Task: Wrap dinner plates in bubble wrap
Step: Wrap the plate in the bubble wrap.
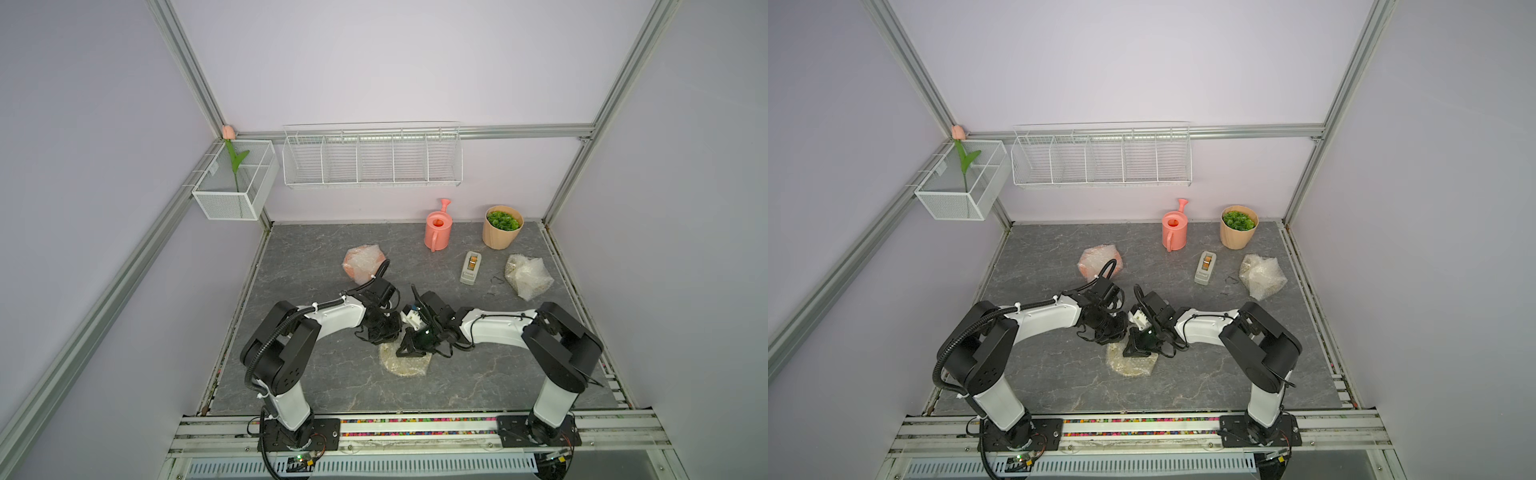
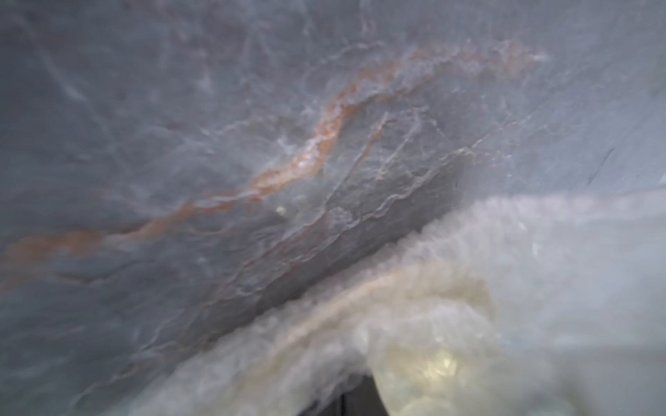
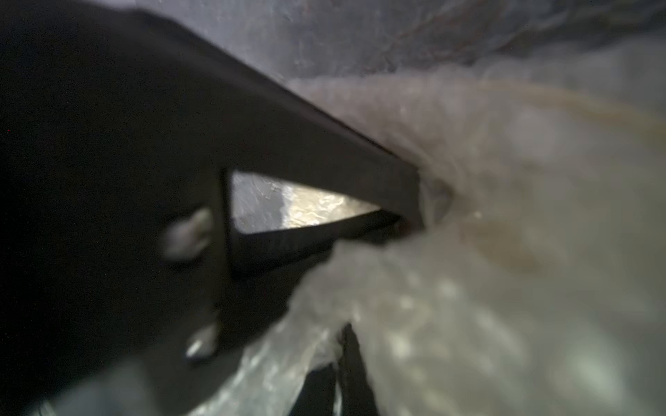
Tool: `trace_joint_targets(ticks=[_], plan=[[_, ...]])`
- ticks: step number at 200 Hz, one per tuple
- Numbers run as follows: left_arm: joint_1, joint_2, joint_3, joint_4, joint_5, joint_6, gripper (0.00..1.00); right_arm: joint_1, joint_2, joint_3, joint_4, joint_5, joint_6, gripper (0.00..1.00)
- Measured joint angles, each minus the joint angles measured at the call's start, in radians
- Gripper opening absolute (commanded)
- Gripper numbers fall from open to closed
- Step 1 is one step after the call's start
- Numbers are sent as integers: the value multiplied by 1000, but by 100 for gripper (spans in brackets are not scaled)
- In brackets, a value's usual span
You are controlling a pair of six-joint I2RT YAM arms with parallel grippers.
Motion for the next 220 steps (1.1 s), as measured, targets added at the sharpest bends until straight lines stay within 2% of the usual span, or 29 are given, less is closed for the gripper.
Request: trace_joint_targets(ticks=[22,56,67,102,127,154,173,220], plan=[[1,-12,-5,-2,-14,-1,0,3,32,-7,69,-14,34,7],[1,-89,14,-116,-106,19,30,6,36,-36,151,-19,71,7],[1,-127,30,-159,-129,28,36,6,37,-38,161,-19,80,7],[-2,-187,62,-246,-150,76,41,8,40,-42,177,-23,98,7],[-16,-176,54,-264,-137,92,38,8,40,-43,179,-23,102,7],[-27,-135,49,-273,-151,112,15,8,39,-47,184,-23,105,7],[-27,-93,42,-280,-171,119,0,8,38,-47,183,-23,106,14],[-27,-65,25,-258,-175,128,0,-16,-63,-51,91,-6,93,42]])
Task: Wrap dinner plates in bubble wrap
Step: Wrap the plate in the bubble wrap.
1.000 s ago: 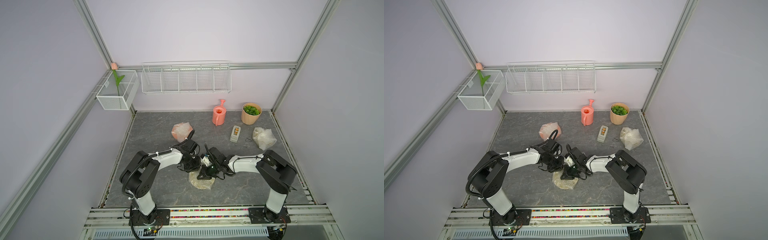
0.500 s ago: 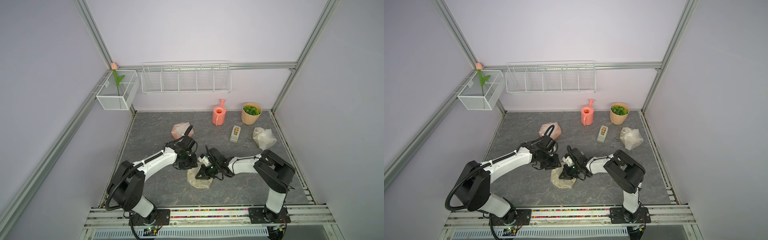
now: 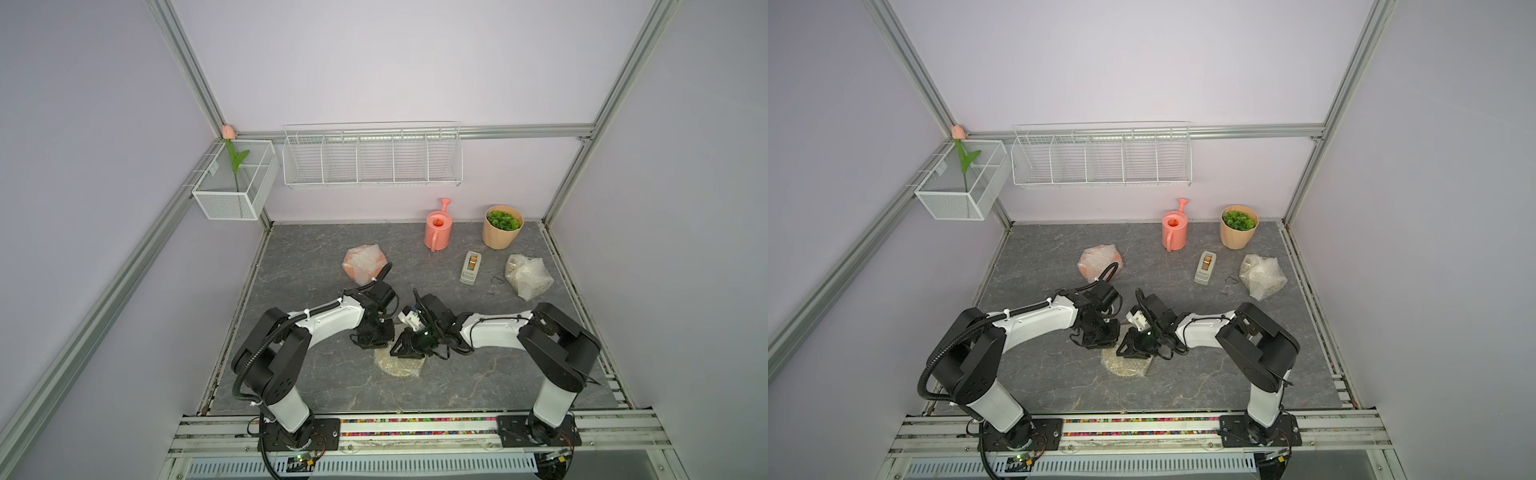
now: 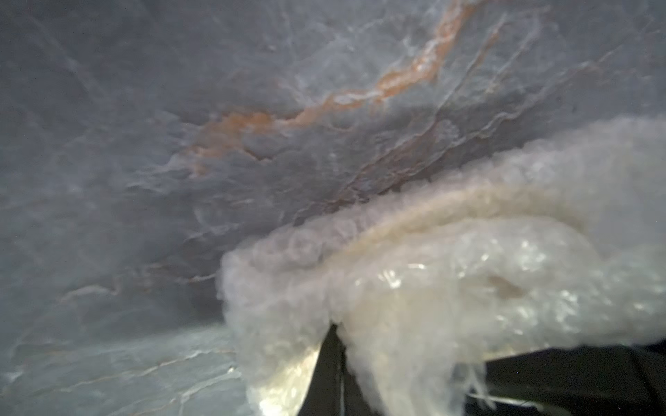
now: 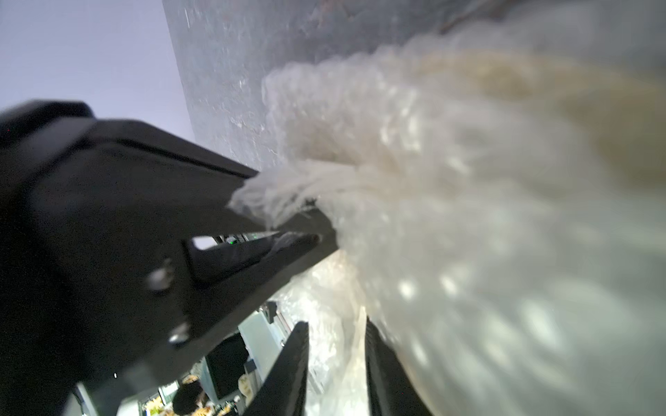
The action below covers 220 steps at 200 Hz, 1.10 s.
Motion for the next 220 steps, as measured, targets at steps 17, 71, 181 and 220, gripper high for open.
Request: trace_joint_targets(ticks=[17,71,181,220], plan=[[0,0,-2,3,1,4,0,-54,-73,2,-72,8,-32,47],[0,0,-6,6,3,11,0,-363,-162,61,-268,26,-161,58],[0,-2,-11,14,7,11,0,-440,91,179,-148,-224,-152,39],[0,-2,-11,14,7,11,0,-393,65,143,-137,-238,-134,7]])
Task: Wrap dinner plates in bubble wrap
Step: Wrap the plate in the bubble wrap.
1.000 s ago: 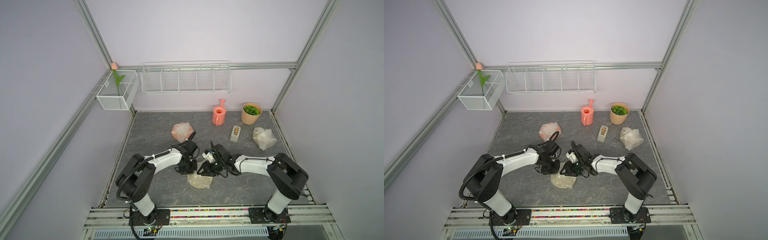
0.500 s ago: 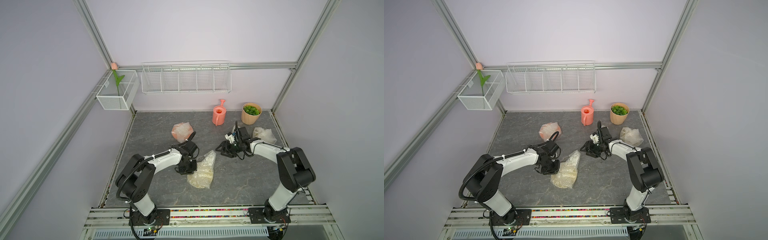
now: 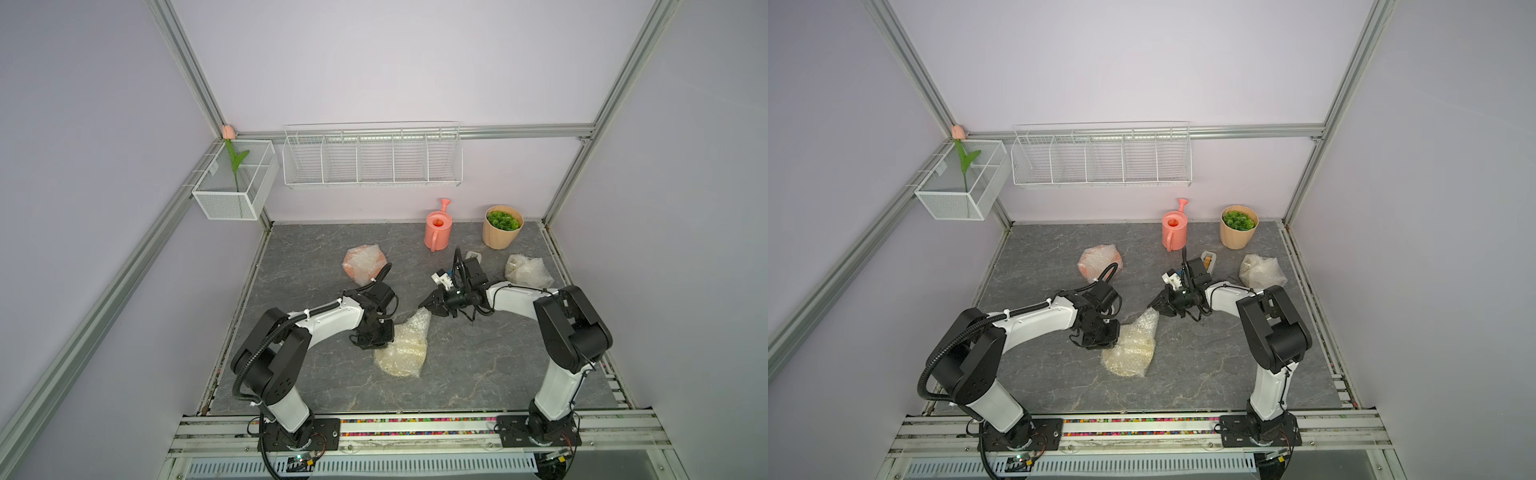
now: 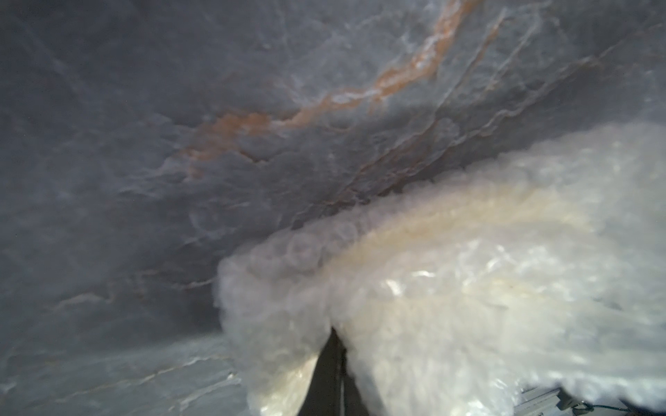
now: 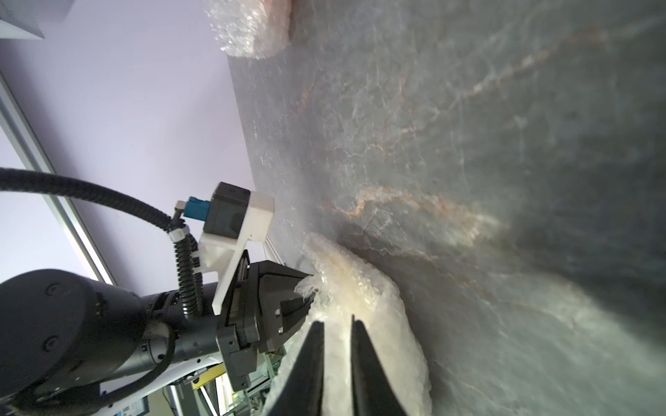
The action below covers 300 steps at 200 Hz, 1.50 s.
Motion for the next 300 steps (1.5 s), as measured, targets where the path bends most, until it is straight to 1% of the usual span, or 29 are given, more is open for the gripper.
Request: trace_joint_targets(ticks=[32,54,71,96,114,129,151,158,163,170,177,188,211,225,252,273,280,300], plan=[[0,0,-1,0,0,-1,0,56,-107,-11,-51,37,4,7],[0,0,-5,6,5,-5,0,135,-199,-20,-71,86,11,7],[1,0,-10,15,11,-12,0,200,-231,-33,-73,118,29,7],[1,-1,-18,32,22,-24,0,296,-224,-56,-40,164,77,7],[2,-7,-28,44,27,-35,0,355,-179,-61,2,184,118,7],[2,-14,-37,54,29,-42,0,381,-135,-61,37,197,141,7],[2,-23,-47,65,29,-48,0,393,-99,-61,53,211,155,7],[2,-24,-49,67,29,-51,0,393,-101,-61,45,218,153,10],[2,-25,-50,68,29,-53,0,391,-106,-58,32,226,147,14],[2,-27,-52,71,29,-54,0,388,-116,-51,4,240,132,21],[2,-28,-53,71,30,-55,0,383,-135,-37,-42,261,113,32],[2,-28,-53,72,30,-58,0,372,-175,-2,-134,316,79,41],[2,-28,-53,72,30,-60,0,361,-264,119,-343,451,-19,54],[2,-28,-53,72,30,-61,0,360,-301,182,-440,537,-67,59],[2,-28,-53,72,31,-61,0,361,-330,221,-589,685,-133,62],[2,-28,-53,72,31,-61,0,360,-312,220,-663,741,-163,62],[2,-27,-53,72,32,-61,0,360,-301,220,-674,747,-172,60],[2,-27,-53,74,33,-61,0,360,-268,220,-676,756,-192,49]])
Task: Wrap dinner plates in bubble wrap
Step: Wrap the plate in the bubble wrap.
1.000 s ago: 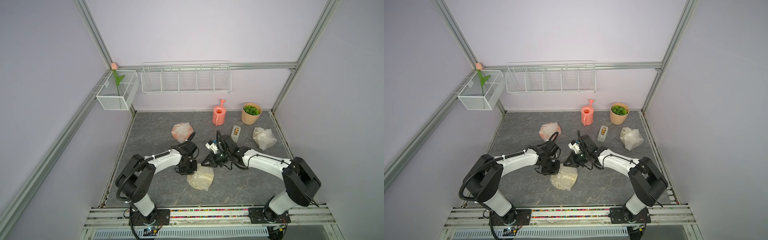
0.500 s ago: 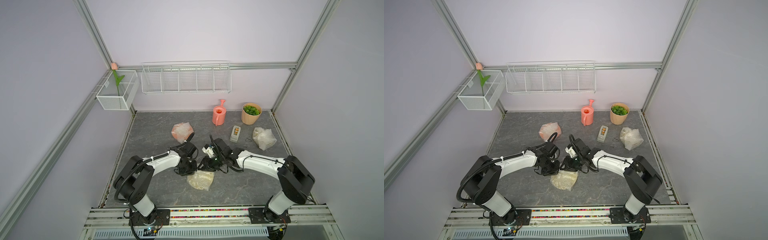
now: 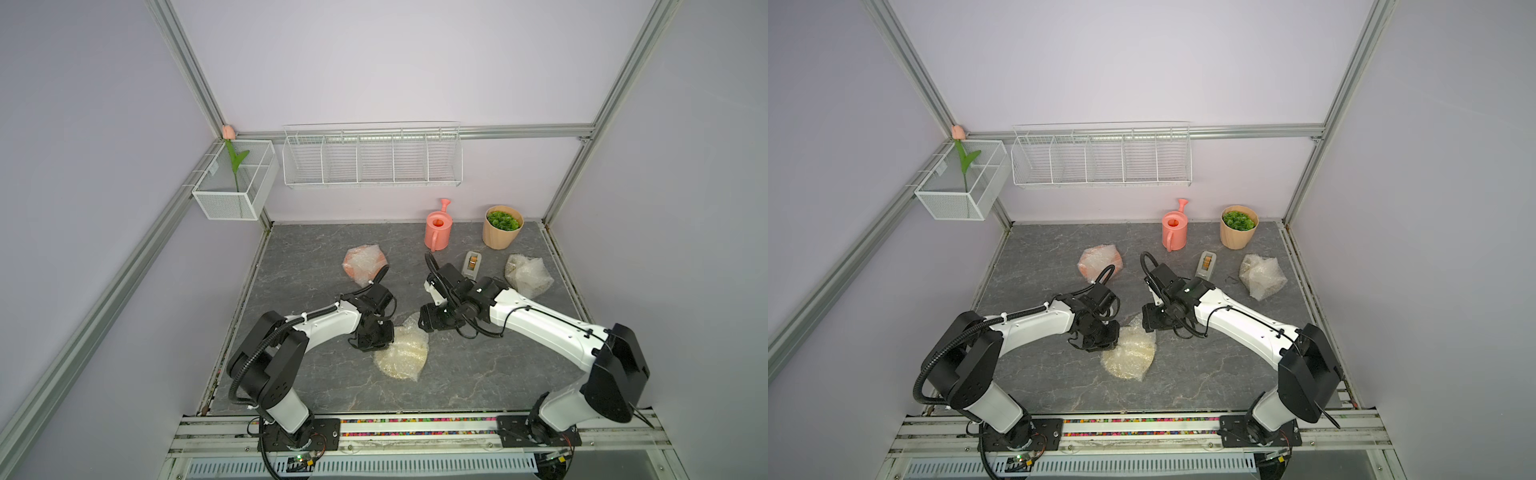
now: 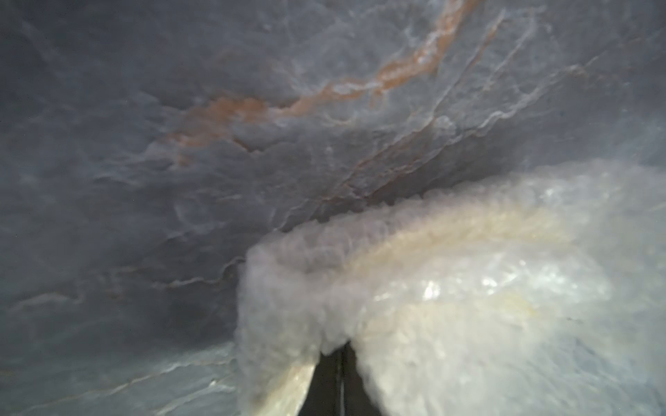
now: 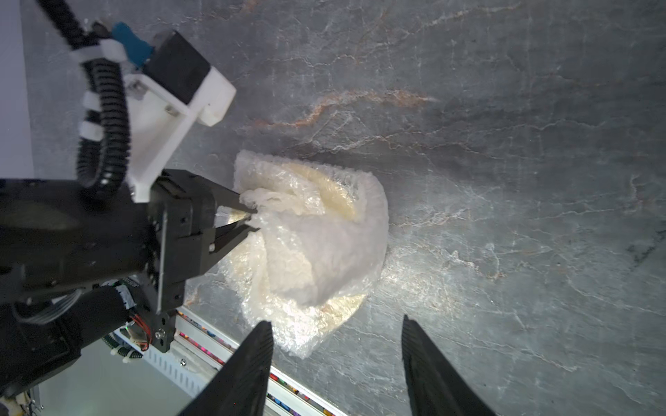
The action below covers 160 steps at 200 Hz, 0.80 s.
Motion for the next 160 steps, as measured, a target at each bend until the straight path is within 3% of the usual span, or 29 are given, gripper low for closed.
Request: trace_joint_targets(ticks=[32,78,120,129,144,160], plan=[[0,0,0,0,1,0,0,0,34,0,26,5,-11,45],[0,3,0,4,5,-1,0,2,81,7,97,-16,-31,7],[0,4,0,6,8,-4,0,26,90,7,146,-47,-29,7],[0,5,0,7,10,-5,0,31,90,7,148,-47,-26,15],[0,5,0,8,11,-5,0,39,87,7,146,-30,-18,44],[0,5,0,9,12,-6,0,40,74,7,129,24,-11,56]])
